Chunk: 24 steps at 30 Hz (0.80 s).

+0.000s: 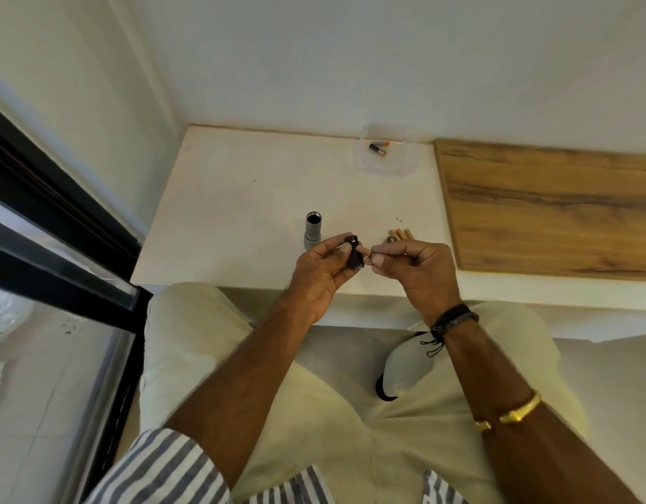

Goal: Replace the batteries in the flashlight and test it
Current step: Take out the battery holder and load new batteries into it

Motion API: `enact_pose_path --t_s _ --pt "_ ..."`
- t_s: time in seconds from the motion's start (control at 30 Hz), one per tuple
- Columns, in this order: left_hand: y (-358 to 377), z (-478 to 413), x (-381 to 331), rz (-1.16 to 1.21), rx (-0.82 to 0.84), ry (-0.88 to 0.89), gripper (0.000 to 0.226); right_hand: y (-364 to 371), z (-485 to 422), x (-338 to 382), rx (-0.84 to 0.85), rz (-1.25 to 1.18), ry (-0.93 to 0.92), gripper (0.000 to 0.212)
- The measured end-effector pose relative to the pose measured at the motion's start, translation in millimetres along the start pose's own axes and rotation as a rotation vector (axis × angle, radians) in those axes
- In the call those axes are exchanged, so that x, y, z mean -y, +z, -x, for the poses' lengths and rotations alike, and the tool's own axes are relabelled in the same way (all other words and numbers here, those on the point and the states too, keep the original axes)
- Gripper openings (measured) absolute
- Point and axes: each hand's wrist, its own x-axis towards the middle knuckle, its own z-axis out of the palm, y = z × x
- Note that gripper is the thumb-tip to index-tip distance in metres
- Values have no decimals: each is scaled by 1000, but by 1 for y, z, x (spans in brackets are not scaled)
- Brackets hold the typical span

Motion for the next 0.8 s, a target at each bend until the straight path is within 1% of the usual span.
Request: enact_pose_path --t_s 0.07,0.17,0.3,0.4,0.53,0.67,0.8 --pt "-1 0 1 -1 6 -3 25 3 4 1 6 92 -53 22" --pt "-2 1 2 -27 10 4 23 5 7 1 -14 297 -166 23" --pt "-3 1 3 -20 13 26 24 4 8 2 -60 485 -280 13" --pt "-3 0 3 -34 3 39 25 7 9 4 -59 603 -339 12" --pt "-2 1 6 -79 18 53 23 8 9 7 -48 654 -342 12" --pt "-2 2 6 -71 48 16 21 8 8 6 -47 671 -357 11" --pt "-3 2 3 -39 50 2 21 10 7 3 -51 624 -329 11"
